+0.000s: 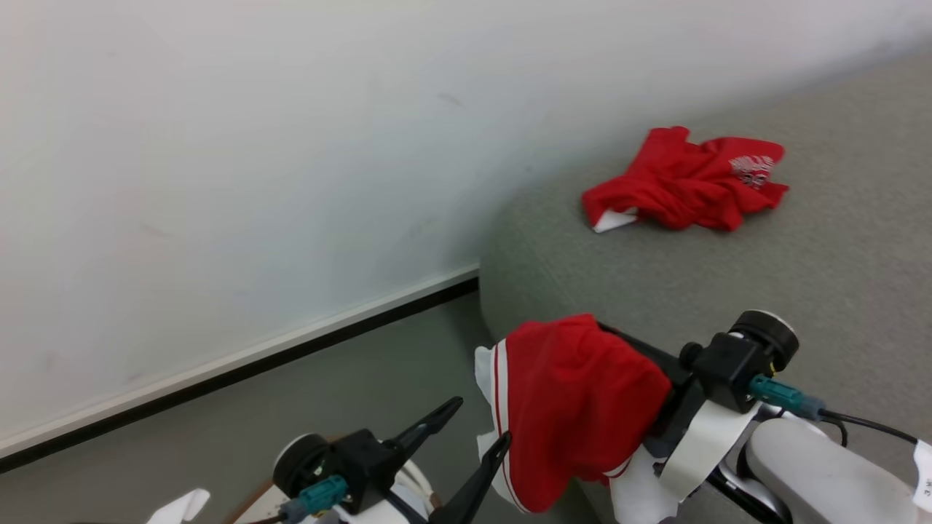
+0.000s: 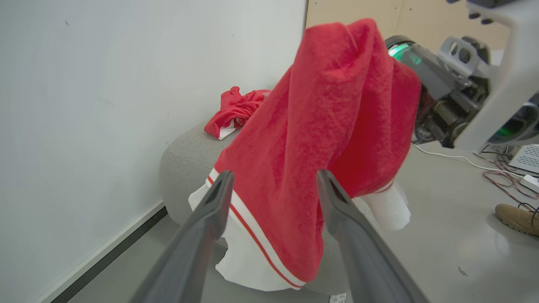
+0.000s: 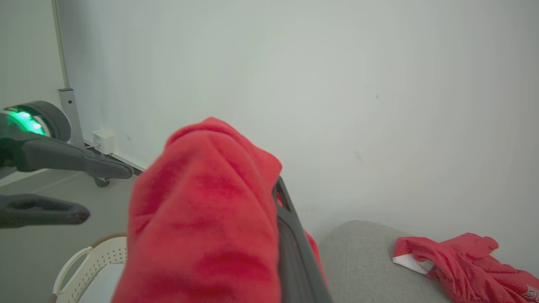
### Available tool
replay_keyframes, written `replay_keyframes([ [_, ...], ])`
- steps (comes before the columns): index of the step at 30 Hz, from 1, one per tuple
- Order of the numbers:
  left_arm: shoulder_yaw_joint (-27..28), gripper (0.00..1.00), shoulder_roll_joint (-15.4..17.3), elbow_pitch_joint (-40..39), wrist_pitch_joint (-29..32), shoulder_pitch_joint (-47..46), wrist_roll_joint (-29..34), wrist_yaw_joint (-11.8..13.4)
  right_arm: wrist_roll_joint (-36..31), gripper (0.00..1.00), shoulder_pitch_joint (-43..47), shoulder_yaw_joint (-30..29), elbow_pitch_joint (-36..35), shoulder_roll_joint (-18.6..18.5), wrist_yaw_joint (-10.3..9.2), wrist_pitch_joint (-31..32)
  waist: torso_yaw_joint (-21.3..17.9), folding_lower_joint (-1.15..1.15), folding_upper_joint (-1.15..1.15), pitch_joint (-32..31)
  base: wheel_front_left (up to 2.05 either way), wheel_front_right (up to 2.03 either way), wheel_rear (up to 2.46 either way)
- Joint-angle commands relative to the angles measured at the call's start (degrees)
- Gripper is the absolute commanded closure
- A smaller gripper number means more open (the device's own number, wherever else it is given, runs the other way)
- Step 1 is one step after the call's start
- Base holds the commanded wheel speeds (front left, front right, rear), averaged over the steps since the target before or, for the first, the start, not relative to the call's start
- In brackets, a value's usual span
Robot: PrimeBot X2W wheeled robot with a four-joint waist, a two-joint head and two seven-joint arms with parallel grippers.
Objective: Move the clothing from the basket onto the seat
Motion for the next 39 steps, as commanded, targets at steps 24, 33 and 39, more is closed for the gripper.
replay_keyframes([
  [24,-2.06,0.0,1.06,0.68,0.91,-8.14,1.93,-1.76,-8.45,1.0,-0.6,-25.71,5.67,0.97,-0.17,-0.17,-2.17,0.0,0.0,14.04,0.0,0.0,0.0],
  [33,-1.11,0.0,3.67,-2.61,2.68,-17.06,3.46,-3.16,-13.72,1.0,-17.01,-43.82,14.96,0.31,-0.17,0.41,5.13,0.0,0.0,29.11,0.0,0.0,0.0],
  [39,-1.19,0.0,3.9,-3.31,1.68,-21.48,4.63,-3.54,-21.26,1.0,-30.62,-56.87,19.55,-5.12,-0.17,1.09,9.2,0.0,0.0,37.28,0.0,0.0,0.0],
])
